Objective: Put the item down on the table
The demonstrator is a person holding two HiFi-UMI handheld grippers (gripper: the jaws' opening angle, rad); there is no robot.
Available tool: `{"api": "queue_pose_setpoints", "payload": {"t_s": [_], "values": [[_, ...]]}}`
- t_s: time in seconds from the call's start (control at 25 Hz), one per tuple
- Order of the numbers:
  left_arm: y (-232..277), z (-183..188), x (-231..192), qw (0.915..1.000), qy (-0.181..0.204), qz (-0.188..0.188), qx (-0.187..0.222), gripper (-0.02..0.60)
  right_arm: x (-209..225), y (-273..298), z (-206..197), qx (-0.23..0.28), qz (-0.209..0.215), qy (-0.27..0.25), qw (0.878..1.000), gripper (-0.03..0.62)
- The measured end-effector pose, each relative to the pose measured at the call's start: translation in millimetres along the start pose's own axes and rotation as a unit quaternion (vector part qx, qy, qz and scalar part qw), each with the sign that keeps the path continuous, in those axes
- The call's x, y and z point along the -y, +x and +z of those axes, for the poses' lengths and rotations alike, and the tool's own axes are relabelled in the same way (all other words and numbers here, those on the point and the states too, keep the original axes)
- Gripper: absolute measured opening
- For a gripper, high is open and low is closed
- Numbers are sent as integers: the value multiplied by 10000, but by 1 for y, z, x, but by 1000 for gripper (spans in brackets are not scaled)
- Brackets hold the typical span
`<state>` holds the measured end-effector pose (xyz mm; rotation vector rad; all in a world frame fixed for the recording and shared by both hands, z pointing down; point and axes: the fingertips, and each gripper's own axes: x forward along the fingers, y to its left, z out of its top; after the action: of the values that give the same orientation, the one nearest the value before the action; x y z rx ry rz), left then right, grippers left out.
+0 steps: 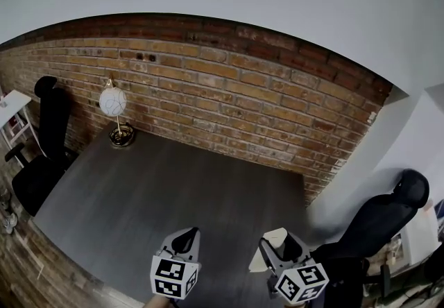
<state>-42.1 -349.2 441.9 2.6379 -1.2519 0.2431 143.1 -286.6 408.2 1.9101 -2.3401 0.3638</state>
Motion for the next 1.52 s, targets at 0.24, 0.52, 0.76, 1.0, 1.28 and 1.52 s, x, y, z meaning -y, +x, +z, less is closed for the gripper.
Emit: {"api": "queue_pose_setpoints", "payload": {"t_s": [0.24,0.52,0.76,1.0,1.28,1.52], "values": [[34,-11,0,9999,43,12,-120,17,29,23,-5,-7,23,-134,9999,298],[66,-25,-2,9996,202,92,-188,17,61,49,-8,-85,142,-518,9985,298],[92,-31,-9,9990,339,233,-143,17,83,76,-12,-189,312,-814,9960,298],[117,-40,-22,9984,435,314,-189,17,103,109,-25,-444,435,-1035,9927,298],[141,-55,-51,9981,211,473,-328,17,120,149,-38,-568,708,-1285,9875,298],[161,-66,-71,9972,127,616,-399,17,127,179,-49,-713,892,-1552,9813,298]]}}
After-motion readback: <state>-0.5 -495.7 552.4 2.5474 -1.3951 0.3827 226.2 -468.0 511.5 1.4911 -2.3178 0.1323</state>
